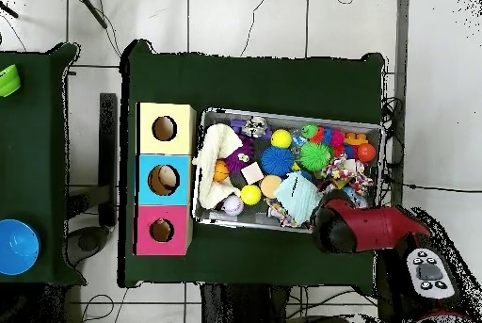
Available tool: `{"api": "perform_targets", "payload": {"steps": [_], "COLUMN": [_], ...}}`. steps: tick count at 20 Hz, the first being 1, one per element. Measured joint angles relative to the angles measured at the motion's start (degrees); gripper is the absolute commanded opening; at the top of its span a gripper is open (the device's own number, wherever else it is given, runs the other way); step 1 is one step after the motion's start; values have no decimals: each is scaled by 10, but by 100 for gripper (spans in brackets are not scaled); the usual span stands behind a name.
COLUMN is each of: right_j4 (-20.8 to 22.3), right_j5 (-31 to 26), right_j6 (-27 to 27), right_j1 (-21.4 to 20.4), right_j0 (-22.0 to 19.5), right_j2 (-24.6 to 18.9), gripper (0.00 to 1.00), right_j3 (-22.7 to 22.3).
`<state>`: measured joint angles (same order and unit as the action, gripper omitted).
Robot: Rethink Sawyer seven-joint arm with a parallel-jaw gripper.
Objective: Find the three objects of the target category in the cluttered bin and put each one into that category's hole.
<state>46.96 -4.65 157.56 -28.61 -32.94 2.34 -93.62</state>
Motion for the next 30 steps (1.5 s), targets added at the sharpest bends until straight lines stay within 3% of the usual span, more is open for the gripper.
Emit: {"api": "perform_targets", "payload": {"steps": [12, 18, 23, 30], "right_j4": [-35, -63, -86, -100], "right_j5": [-10, -52, -88, -117], "right_j6": [0, 0, 0, 0], "right_j1": [18, 21, 26, 21], "right_j0": [-147, -214, -252, -256], "right_j2": [-143, -211, -257, -283], "gripper": [100, 100, 100, 100], "right_j3": [-10, -22, -40, -73]}}
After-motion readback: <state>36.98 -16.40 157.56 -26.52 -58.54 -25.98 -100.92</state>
